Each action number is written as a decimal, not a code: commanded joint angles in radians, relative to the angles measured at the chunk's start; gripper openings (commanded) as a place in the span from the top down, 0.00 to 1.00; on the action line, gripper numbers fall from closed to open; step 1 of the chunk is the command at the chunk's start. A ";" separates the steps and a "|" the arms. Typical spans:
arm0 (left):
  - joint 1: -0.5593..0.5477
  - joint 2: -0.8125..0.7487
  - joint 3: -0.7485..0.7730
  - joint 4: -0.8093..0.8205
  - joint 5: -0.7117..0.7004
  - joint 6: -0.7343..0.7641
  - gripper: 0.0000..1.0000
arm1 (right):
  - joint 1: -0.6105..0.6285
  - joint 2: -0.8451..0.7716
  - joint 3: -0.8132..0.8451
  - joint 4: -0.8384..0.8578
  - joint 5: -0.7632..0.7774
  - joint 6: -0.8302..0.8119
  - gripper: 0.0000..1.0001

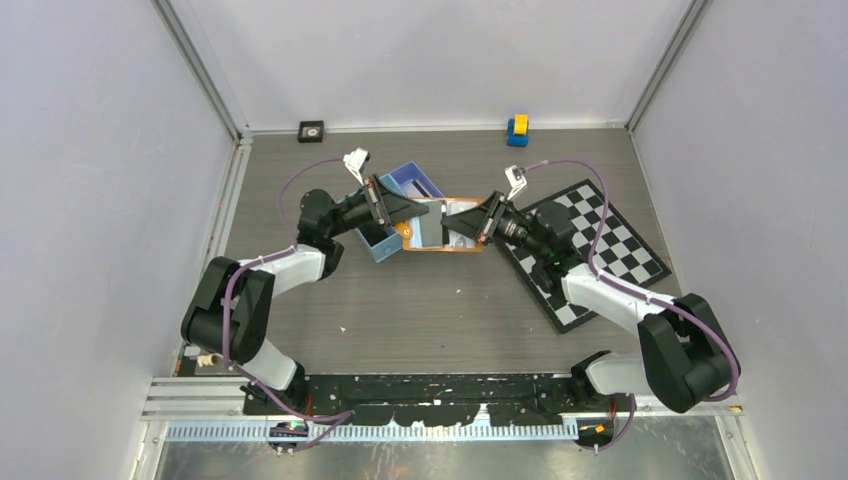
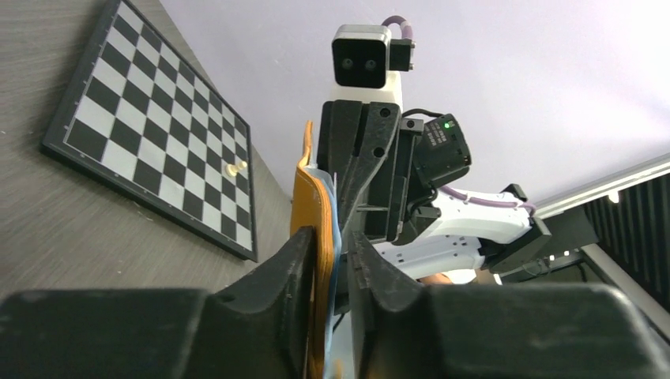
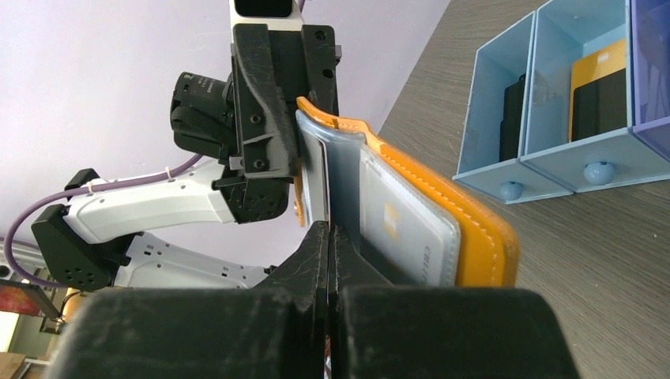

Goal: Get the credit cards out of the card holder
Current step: Remove the credit card from the card holder.

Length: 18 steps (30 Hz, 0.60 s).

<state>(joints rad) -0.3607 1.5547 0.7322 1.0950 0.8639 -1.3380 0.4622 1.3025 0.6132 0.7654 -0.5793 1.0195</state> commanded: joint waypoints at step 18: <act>0.038 0.003 -0.037 0.162 -0.021 -0.059 0.88 | -0.060 -0.018 0.005 -0.007 0.058 0.003 1.00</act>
<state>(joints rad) -0.3481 1.5688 0.6956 1.1305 0.8314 -1.3628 0.4385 1.2995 0.6125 0.7433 -0.5747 1.0275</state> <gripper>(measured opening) 0.124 0.020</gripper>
